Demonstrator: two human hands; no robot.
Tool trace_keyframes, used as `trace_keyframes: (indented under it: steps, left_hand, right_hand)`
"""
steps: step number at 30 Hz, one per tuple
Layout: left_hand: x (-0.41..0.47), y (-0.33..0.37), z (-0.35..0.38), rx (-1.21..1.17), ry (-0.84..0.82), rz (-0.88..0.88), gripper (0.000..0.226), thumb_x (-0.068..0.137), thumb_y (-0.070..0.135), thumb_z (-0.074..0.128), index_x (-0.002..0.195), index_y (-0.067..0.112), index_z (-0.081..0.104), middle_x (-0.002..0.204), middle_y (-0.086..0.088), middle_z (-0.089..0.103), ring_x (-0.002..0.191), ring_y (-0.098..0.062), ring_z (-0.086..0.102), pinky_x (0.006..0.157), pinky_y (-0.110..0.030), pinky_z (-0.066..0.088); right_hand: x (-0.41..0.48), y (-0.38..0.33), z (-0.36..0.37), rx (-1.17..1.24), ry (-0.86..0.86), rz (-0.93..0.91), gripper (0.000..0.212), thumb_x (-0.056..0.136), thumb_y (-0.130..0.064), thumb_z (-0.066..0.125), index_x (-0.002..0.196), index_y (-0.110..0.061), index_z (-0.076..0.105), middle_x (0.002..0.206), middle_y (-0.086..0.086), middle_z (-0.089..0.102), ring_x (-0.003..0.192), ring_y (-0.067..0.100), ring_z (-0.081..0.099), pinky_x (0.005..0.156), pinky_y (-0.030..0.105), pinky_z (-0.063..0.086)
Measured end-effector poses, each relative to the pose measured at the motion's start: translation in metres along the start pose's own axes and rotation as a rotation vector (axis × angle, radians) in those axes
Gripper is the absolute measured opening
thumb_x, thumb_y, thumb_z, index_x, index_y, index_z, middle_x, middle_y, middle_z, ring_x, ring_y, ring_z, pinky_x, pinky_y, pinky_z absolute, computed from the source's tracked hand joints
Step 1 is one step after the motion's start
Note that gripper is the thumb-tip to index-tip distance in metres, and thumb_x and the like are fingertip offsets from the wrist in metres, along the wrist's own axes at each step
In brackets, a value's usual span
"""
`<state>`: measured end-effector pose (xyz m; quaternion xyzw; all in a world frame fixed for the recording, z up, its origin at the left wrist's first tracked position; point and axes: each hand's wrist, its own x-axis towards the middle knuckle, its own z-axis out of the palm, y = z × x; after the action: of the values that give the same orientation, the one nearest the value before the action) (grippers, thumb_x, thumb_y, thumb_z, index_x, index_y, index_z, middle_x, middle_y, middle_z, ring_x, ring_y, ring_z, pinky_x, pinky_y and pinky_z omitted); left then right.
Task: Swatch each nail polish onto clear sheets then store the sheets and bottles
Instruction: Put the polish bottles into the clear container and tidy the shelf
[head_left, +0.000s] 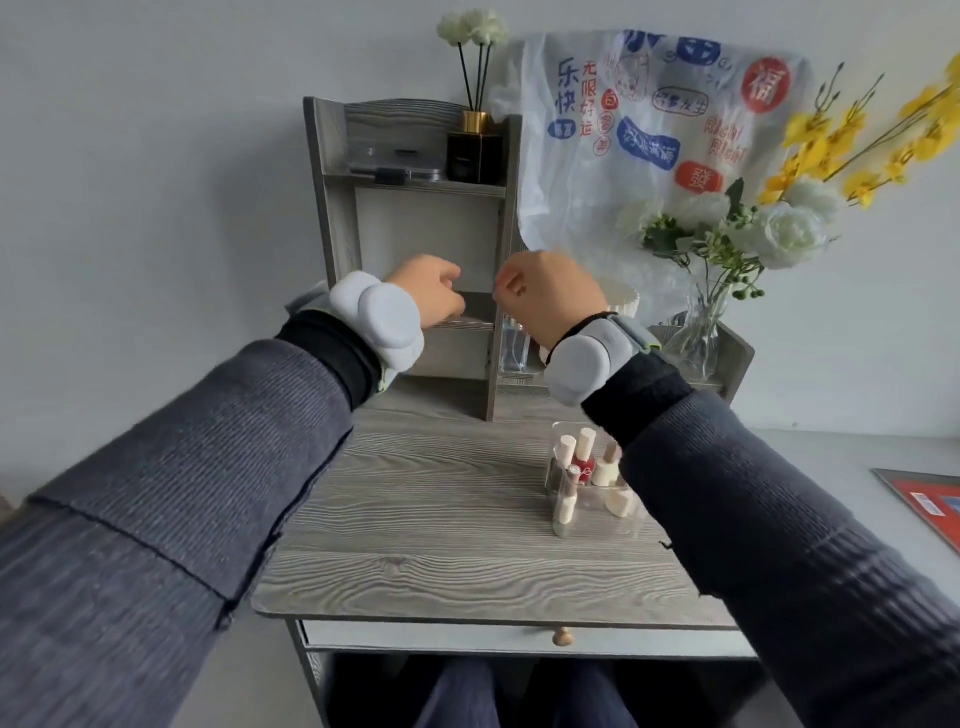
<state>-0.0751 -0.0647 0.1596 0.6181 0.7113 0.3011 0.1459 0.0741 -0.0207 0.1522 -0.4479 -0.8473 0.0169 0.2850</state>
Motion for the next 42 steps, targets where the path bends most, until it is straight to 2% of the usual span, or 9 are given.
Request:
trace_keyframes:
  steps: [5,7,9,14,17,21,26,32,42]
  left_hand:
    - [0.015,0.002,-0.028,0.073,0.113,0.021,0.028,0.089,0.013,0.059,0.115,0.021,0.067,0.116,0.004,0.065,0.113,-0.017,0.057,0.093,-0.022,0.040]
    - [0.020,0.003,-0.035,0.087,0.140,0.051,0.021,0.089,0.012,0.058,0.103,0.019,0.071,0.100,0.004,0.067,0.106,-0.019,0.061,0.092,-0.026,0.046]
    - [0.026,0.003,-0.043,0.132,0.223,0.101,0.020,0.089,0.012,0.054,0.096,0.016,0.073,0.094,0.001,0.069,0.099,-0.022,0.063,0.087,-0.031,0.050]
    - [0.041,-0.010,-0.051,0.251,0.577,0.242,0.027,0.090,0.012,0.046,0.107,0.017,0.066,0.110,-0.006,0.064,0.105,-0.029,0.056,0.086,-0.041,0.047]
    - [0.054,-0.022,-0.051,0.359,0.683,0.251,0.040,0.084,0.007,0.050,0.122,0.017,0.056,0.121,-0.010,0.052,0.116,-0.031,0.045,0.091,-0.042,0.040]
    - [0.066,-0.033,-0.050,0.413,0.669,0.254,0.056,0.083,0.009,0.056,0.138,0.014,0.043,0.137,-0.008,0.043,0.129,-0.029,0.037,0.100,-0.041,0.033]
    - [0.082,-0.040,-0.048,0.421,0.580,0.247,0.059,0.089,0.014,0.053,0.145,0.014,0.034,0.150,-0.002,0.035,0.144,-0.020,0.020,0.113,-0.040,0.021]
    - [0.086,-0.040,-0.049,0.435,0.677,0.253,0.045,0.091,0.016,0.054,0.135,0.021,0.049,0.137,0.000,0.050,0.128,-0.025,0.041,0.103,-0.038,0.028]
    - [0.067,-0.035,-0.051,0.400,0.770,0.264,0.037,0.087,0.011,0.051,0.117,0.030,0.063,0.119,0.004,0.061,0.113,-0.027,0.049,0.090,-0.037,0.030]
  right_hand:
    - [0.037,-0.015,-0.008,0.011,0.099,-0.045,0.025,0.089,-0.022,0.054,0.111,-0.016,0.063,0.107,0.006,0.066,0.097,0.028,0.062,0.083,0.042,0.053]
    - [0.051,-0.018,-0.008,0.007,0.132,-0.073,0.028,0.089,-0.023,0.055,0.115,-0.015,0.061,0.111,0.006,0.064,0.102,0.028,0.059,0.084,0.043,0.052]
    - [0.065,-0.022,-0.006,-0.006,0.187,-0.099,0.032,0.090,-0.025,0.057,0.121,-0.017,0.059,0.117,0.006,0.061,0.110,0.027,0.054,0.086,0.042,0.051]
    - [0.085,-0.032,0.001,-0.047,0.322,-0.193,0.047,0.090,-0.026,0.063,0.135,-0.017,0.051,0.132,0.006,0.052,0.124,0.027,0.044,0.099,0.038,0.042]
    - [0.096,-0.038,0.010,-0.075,0.375,-0.230,0.054,0.088,-0.021,0.064,0.139,-0.016,0.047,0.138,0.006,0.049,0.130,0.028,0.041,0.104,0.039,0.038]
    - [0.105,-0.042,0.021,-0.150,0.341,-0.241,0.063,0.091,-0.022,0.061,0.148,-0.017,0.035,0.150,-0.001,0.040,0.140,0.021,0.030,0.107,0.038,0.031]
    - [0.114,-0.038,0.034,-0.175,0.284,-0.218,0.061,0.094,-0.021,0.056,0.150,-0.018,0.030,0.154,-0.005,0.036,0.144,0.017,0.024,0.109,0.036,0.027]
    - [0.116,-0.038,0.036,-0.148,0.336,-0.217,0.045,0.096,-0.017,0.052,0.141,-0.020,0.047,0.143,-0.005,0.049,0.137,0.021,0.034,0.104,0.039,0.032]
    - [0.104,-0.040,0.024,-0.015,0.367,-0.232,0.032,0.095,-0.016,0.050,0.125,-0.018,0.062,0.126,-0.001,0.063,0.124,0.027,0.046,0.096,0.043,0.040]
